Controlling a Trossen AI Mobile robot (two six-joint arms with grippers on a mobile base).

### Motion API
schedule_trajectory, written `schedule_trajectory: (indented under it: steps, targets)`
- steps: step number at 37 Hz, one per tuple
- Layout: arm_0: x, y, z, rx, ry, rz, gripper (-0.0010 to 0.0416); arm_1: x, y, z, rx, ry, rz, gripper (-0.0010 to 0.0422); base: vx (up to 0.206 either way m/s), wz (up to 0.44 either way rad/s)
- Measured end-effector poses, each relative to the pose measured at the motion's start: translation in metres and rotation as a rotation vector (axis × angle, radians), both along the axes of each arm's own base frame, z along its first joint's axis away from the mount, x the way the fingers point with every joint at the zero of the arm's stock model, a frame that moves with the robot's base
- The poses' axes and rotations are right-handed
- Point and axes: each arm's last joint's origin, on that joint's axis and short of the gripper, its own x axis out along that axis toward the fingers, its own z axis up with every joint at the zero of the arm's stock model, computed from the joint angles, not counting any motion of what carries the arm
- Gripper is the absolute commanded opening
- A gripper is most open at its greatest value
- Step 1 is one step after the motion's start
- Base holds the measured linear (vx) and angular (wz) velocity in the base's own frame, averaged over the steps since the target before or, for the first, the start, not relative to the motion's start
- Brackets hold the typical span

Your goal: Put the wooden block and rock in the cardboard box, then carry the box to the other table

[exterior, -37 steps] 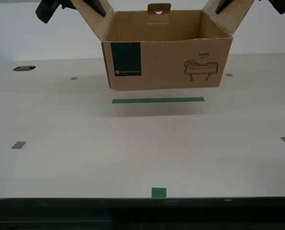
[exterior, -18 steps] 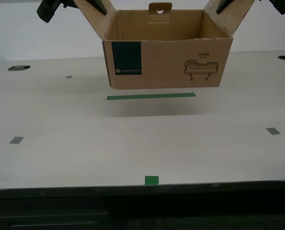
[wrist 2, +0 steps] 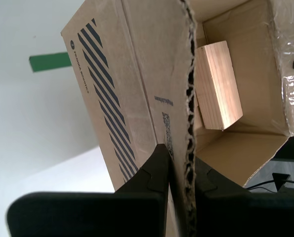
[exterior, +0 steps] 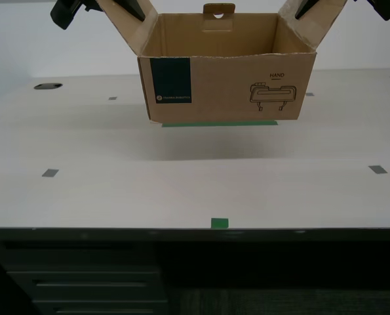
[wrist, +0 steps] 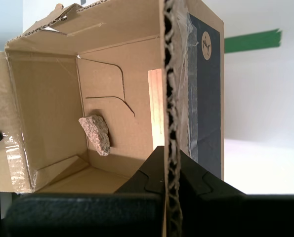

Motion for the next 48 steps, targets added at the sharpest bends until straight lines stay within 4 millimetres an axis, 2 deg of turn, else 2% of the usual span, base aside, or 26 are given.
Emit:
schedule_trajectory:
  steps: [24, 48]
  targets:
    - [-0.0003, 0.0009, -0.0001, -0.016, -0.023, 0.03, -0.0001, -0.0005, -0.0004, -0.0039, 0.003, 0.007, 0.004, -0.0001, -0.104, 0.04]
    - [-0.0038, -0.0007, -0.0057, -0.077, -0.024, 0.072, -0.0001, -0.0027, -0.0033, -0.0044, -0.027, 0.098, 0.078, -0.0001, -0.05, 0.08]
